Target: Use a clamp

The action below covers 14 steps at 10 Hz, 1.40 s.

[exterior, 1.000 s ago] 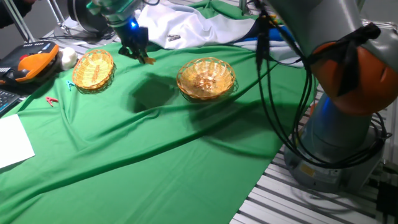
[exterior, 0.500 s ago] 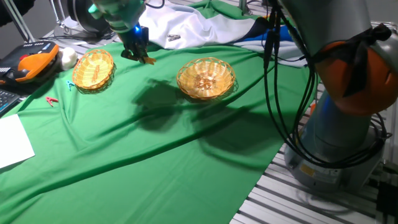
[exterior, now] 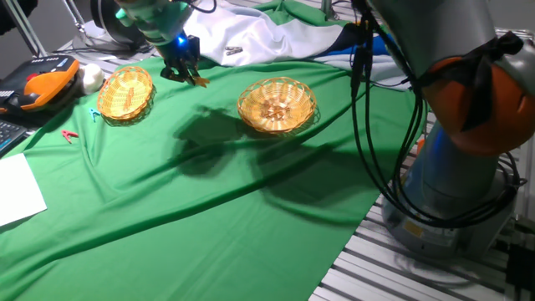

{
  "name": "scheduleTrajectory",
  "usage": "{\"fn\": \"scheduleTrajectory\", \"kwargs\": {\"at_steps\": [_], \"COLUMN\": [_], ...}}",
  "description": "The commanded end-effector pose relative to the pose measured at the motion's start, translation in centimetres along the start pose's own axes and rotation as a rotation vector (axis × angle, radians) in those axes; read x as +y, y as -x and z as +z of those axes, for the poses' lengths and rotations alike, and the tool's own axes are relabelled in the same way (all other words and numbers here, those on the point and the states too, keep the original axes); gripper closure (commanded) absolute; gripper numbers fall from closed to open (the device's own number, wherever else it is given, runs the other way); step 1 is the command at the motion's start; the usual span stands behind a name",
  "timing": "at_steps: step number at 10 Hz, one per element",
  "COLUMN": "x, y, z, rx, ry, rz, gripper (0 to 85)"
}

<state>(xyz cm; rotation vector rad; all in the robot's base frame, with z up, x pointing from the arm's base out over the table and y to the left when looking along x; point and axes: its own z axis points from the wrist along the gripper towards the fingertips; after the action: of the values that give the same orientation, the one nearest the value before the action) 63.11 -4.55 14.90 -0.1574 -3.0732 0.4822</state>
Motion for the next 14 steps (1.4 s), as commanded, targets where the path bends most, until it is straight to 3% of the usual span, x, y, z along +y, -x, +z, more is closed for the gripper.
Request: {"fn": "scheduleTrajectory", "kwargs": {"at_steps": [1, 2, 3, 5, 7, 9, 11, 14], "x": [0.0, 0.0, 0.0, 0.0, -0.1, -1.3, -2.6, -3.0], "y": [0.0, 0.0, 0.0, 0.0, -0.1, -1.1, -1.9, -2.3], "z": [0.0, 0.0, 0.0, 0.0, 0.0, -0.1, 1.0, 2.3], "rx": [-0.021, -0.036, -0.039, -0.047, -0.038, -0.064, -0.098, -0.139], "ry": [-0.009, -0.020, -0.014, -0.030, -0.020, -0.053, -0.084, -0.125], "rz": [0.009, 0.023, 0.052, 0.065, 0.065, 0.066, 0.066, 0.086], "gripper": [85.0, 85.0, 85.0, 85.0, 85.0, 85.0, 85.0, 85.0]}}
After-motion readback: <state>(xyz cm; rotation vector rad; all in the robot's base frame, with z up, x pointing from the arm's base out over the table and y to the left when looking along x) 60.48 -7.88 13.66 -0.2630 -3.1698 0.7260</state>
